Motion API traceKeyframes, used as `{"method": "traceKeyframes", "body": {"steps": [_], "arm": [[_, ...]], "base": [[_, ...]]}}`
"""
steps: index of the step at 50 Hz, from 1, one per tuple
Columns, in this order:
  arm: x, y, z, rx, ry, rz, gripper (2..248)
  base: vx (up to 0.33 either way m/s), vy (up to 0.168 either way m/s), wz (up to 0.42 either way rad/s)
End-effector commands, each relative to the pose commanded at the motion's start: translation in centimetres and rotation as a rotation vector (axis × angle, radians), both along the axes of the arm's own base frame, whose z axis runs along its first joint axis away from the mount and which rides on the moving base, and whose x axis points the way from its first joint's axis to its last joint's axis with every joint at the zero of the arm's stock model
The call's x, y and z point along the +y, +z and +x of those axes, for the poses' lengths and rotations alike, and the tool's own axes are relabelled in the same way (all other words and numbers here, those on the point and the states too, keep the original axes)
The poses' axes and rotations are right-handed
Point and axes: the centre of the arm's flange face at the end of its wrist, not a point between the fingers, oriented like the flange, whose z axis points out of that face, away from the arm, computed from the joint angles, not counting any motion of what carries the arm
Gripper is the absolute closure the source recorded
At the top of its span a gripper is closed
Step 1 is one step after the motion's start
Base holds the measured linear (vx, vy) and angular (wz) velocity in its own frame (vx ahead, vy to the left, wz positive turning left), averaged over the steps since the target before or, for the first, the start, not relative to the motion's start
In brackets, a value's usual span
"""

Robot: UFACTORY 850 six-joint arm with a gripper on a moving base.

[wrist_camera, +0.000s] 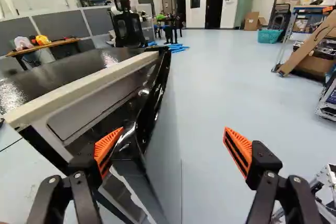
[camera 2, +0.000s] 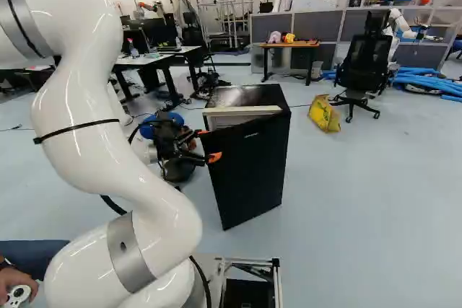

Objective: Grab a drink from the fridge

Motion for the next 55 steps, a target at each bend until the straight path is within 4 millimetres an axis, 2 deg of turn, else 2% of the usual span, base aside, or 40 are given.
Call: {"method": "traceKeyframes", "body": {"steps": [37,55], "arm": [[-1.1,-0.5,-4.3,0.042,-0.201,-0.013,3],[-2.0,-0.3,-4.3,0.039,-0.305,-0.012,3]], "base": [[0.0,0.0,0.0],[0.0,0.0,0.0]]}}
